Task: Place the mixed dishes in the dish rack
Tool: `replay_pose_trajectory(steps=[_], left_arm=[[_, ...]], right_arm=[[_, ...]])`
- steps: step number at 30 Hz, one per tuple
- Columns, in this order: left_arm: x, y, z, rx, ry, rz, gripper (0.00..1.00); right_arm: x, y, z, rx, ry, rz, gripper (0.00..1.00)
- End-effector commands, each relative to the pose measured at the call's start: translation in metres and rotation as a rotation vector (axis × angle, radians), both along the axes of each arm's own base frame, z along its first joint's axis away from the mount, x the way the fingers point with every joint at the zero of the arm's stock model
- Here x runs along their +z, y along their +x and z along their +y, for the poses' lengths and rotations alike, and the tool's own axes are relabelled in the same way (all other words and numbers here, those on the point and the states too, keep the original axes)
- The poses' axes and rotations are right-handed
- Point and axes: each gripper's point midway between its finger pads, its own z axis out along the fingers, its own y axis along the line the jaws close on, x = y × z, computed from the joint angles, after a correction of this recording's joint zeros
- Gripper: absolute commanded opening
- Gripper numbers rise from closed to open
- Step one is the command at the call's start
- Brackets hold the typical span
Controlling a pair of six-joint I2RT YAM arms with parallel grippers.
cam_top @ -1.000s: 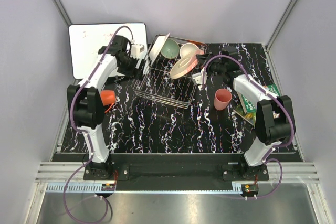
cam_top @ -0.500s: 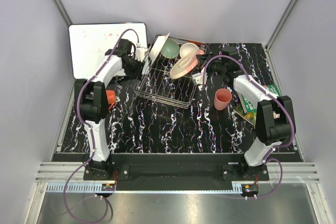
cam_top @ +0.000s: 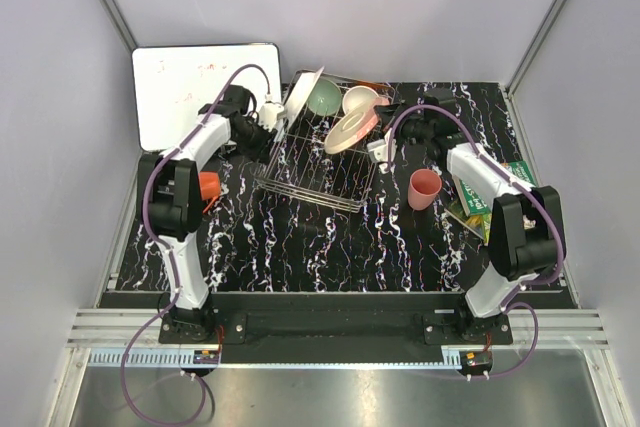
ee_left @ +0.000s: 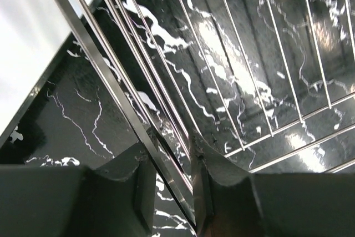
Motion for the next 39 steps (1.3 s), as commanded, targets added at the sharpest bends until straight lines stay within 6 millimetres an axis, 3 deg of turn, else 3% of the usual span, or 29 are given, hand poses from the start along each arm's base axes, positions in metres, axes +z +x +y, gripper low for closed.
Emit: replay_pose_trajectory(steps=[1,10,22,28,39], left_arm=[[0.005,-0.054,-0.011,-0.239,-0.019,0.072,0.25],[0.005,-0.068,-0.003,-0.310,0.041,0.079,0.22],[0.019,-0.069,-0.013,-0.353,0.065,0.055,0.20],[0.020,-0.066,-0.015,-0.332,0.064,0.055,0.21],[0.021,-0.042,-0.015,-0.167,0.080,0.050,0.29]], right_arm=[[0.128,-0.015,0.008,0.117,-0.107,-0.555,0.00],[0.155,-0.033,0.019,0.172,-0.126,-0.589,0.00],[0.141,-0.059,0.045,0.242,-0.129,-0.542,0.00],[0.126,-0.065,0.040,0.214,-0.140,-0.501,0.00],[0.153,-0.113,0.021,0.205,-0.073,-0.464,0.00]])
